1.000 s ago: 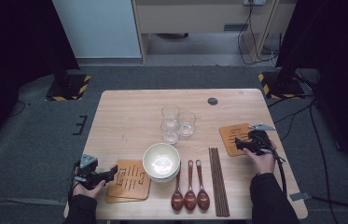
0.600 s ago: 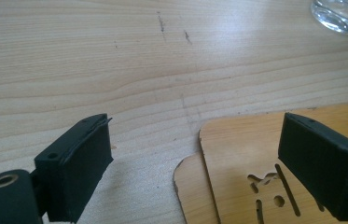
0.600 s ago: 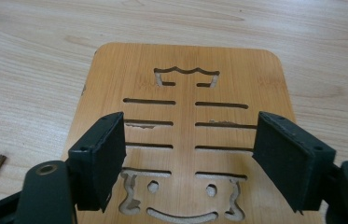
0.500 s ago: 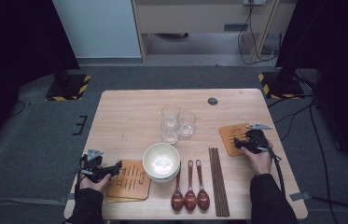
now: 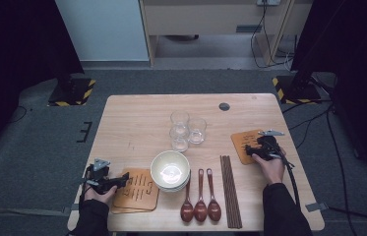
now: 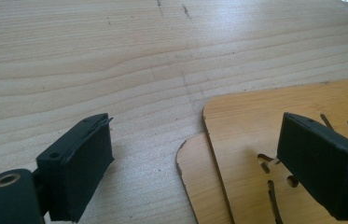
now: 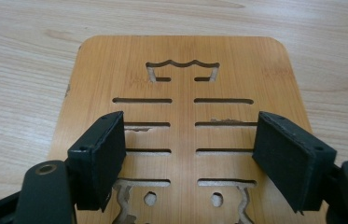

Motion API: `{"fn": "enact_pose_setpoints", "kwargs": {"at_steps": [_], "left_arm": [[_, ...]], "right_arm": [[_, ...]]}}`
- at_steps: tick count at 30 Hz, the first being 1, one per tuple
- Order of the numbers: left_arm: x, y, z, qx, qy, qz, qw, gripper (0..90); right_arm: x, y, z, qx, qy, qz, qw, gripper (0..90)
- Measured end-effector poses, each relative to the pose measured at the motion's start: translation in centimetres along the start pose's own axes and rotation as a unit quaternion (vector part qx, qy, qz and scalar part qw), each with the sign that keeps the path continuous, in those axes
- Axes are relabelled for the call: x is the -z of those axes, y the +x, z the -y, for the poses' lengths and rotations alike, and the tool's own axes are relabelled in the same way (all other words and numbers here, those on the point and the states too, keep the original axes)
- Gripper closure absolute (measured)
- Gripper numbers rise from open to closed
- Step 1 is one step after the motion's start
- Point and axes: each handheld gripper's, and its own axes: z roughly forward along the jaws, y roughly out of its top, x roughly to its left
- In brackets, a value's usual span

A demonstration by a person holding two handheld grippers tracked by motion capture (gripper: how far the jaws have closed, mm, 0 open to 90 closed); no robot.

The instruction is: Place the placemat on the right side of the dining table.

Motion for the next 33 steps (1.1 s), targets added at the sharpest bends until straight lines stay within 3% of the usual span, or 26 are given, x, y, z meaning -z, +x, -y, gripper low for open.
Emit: {"fn": "enact_pose_setpoints", "kwargs": {"at_steps": [8,17,33], "left_arm": [[-0.2,-0.3,0.2,-0.018,0.009,0.002,0.9998,9.2],[-0.1,-0.3,0.5,-0.023,0.007,0.005,0.9997,8.9],[0.0,-0.3,0.5,-0.023,0.005,0.009,0.9997,9.3]], "right_arm": [[-0.2,0.4,0.1,-0.018,-0.011,0.022,0.9996,25.2],[0.4,1.3,0.6,-0.061,-0.009,0.068,0.9958,25.2],[0.5,1.5,0.7,-0.064,-0.009,0.070,0.9955,25.2]]}}
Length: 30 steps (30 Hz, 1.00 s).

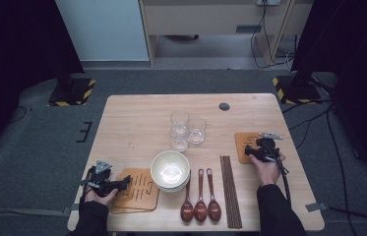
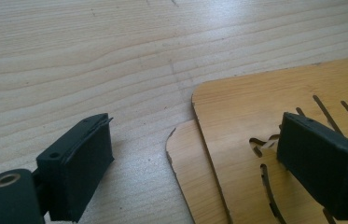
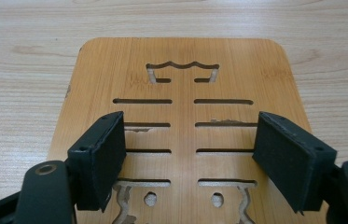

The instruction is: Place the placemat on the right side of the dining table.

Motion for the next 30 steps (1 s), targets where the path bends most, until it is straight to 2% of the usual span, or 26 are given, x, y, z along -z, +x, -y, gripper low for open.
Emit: {"fn": "enact_pose_setpoints", "kwargs": {"at_steps": [5,7,10,15,16,19,24,27,28,30], "left_arm": [[0.3,-0.1,-0.2,-0.002,-0.010,0.003,0.9999,10.4],[0.7,-0.2,-0.3,-0.002,-0.022,0.006,0.9997,11.0],[1.0,-0.2,-0.5,-0.004,-0.030,0.005,0.9995,12.4],[1.4,-0.1,-0.8,-0.005,-0.047,0.008,0.9989,15.0],[1.6,-0.1,-0.9,-0.005,-0.053,0.012,0.9985,15.5],[2.0,-0.1,-1.1,0.003,-0.059,0.020,0.9981,17.3],[2.4,0.0,-1.4,0.008,-0.072,0.027,0.9970,20.4],[2.7,-0.1,-1.6,0.009,-0.079,0.029,0.9964,23.3],[2.7,-0.1,-1.6,0.009,-0.079,0.029,0.9964,24.3],[3.0,-0.1,-1.8,0.013,-0.085,0.032,0.9958,25.8]], "right_arm": [[0.1,0.0,-0.1,-0.007,-0.001,0.003,1.0000,21.5],[0.5,0.0,-0.2,-0.006,-0.012,0.003,0.9999,21.2],[0.8,0.0,-0.4,-0.007,-0.013,-0.009,0.9998,20.8],[1.6,0.1,-0.6,0.006,-0.029,-0.028,0.9992,20.6],[2.1,0.4,-1.1,0.020,-0.022,-0.041,0.9987,17.4],[3.0,0.8,-1.5,0.040,-0.025,-0.066,0.9967,16.1],[4.5,1.5,-1.9,0.052,-0.052,-0.107,0.9915,16.8],[5.3,1.9,-2.4,0.053,-0.067,-0.127,0.9882,17.2],[5.3,1.9,-2.4,0.053,-0.067,-0.127,0.9882,17.2],[5.9,2.1,-2.7,0.051,-0.076,-0.145,0.9852,19.6]]}}
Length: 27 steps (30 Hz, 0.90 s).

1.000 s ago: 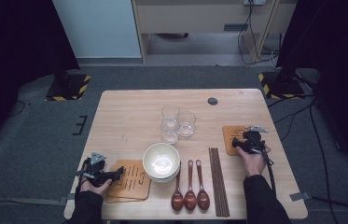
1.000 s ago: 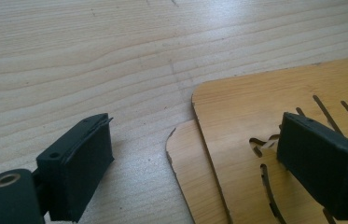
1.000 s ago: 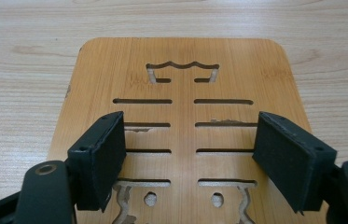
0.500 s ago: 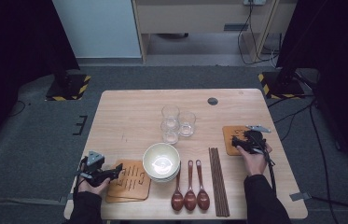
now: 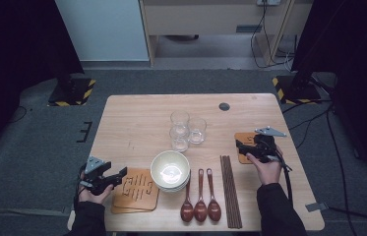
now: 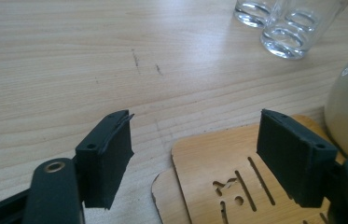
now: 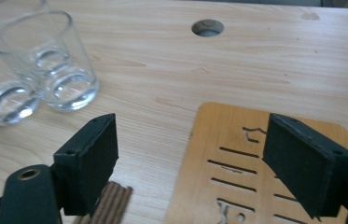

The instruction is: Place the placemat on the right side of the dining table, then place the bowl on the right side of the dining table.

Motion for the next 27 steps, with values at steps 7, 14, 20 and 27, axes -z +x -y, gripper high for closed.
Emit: {"fn": "enact_pose_setpoints", "kwargs": {"at_steps": [7,14,20,27], "left_arm": [[0.6,-0.5,-0.6,-0.001,-0.014,0.009,0.9999,32.0],[1.5,-1.7,-1.5,-0.001,-0.029,0.029,0.9992,37.5],[1.9,-2.8,-2.4,-0.005,-0.036,0.045,0.9983,40.7],[2.6,-4.0,-3.1,-0.016,-0.046,0.060,0.9970,42.3]], "right_arm": [[1.5,0.2,-0.9,-0.009,-0.038,-0.031,0.9988,21.3],[2.2,1.4,-1.8,0.004,-0.043,-0.066,0.9969,11.2],[2.8,2.9,-2.4,0.026,-0.034,-0.095,0.9946,5.9],[3.9,4.6,-2.9,0.049,-0.028,-0.121,0.9911,20.0]]}}
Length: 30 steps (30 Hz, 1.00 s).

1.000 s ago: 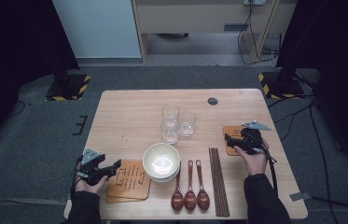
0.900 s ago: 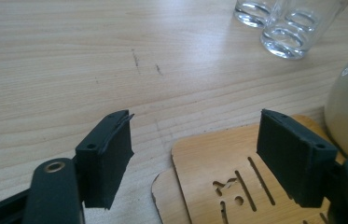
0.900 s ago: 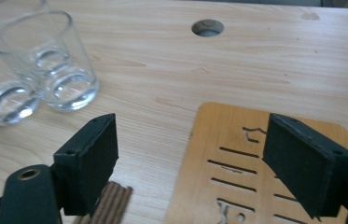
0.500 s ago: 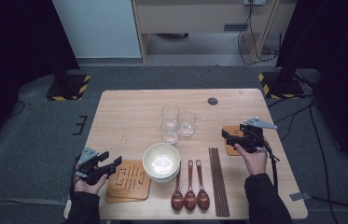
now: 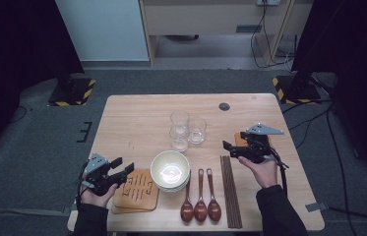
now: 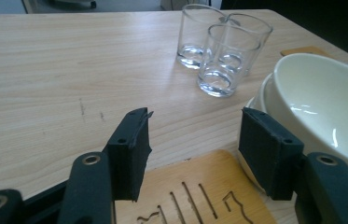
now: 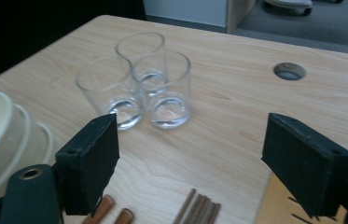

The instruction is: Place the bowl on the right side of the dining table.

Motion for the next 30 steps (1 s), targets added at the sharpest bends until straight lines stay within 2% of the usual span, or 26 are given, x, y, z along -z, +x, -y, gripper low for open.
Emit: {"fn": "enact_pose_setpoints", "kwargs": {"at_steps": [5,12,19,22,30], "left_arm": [[0.0,-0.5,-0.5,-0.004,0.005,0.011,0.9999,44.9],[-0.4,-1.1,-1.1,-0.010,0.014,0.023,0.9996,47.3],[-1.6,-2.3,-3.0,-0.033,0.019,0.039,0.9985,48.8],[-2.0,-2.8,-3.6,-0.039,0.014,0.050,0.9979,49.1],[-3.2,-3.7,-4.3,-0.060,0.016,0.065,0.9959,51.3]], "right_arm": [[0.2,1.0,-0.5,0.007,-0.009,-0.022,0.9997,24.6],[0.1,2.1,-0.9,0.014,-0.012,-0.034,0.9992,26.6],[-0.3,3.8,-1.7,0.034,-0.017,-0.047,0.9982,30.2],[-0.5,4.7,-2.0,0.046,-0.017,-0.053,0.9974,32.1],[-1.7,6.7,-2.5,0.061,-0.006,-0.075,0.9953,37.8]]}}
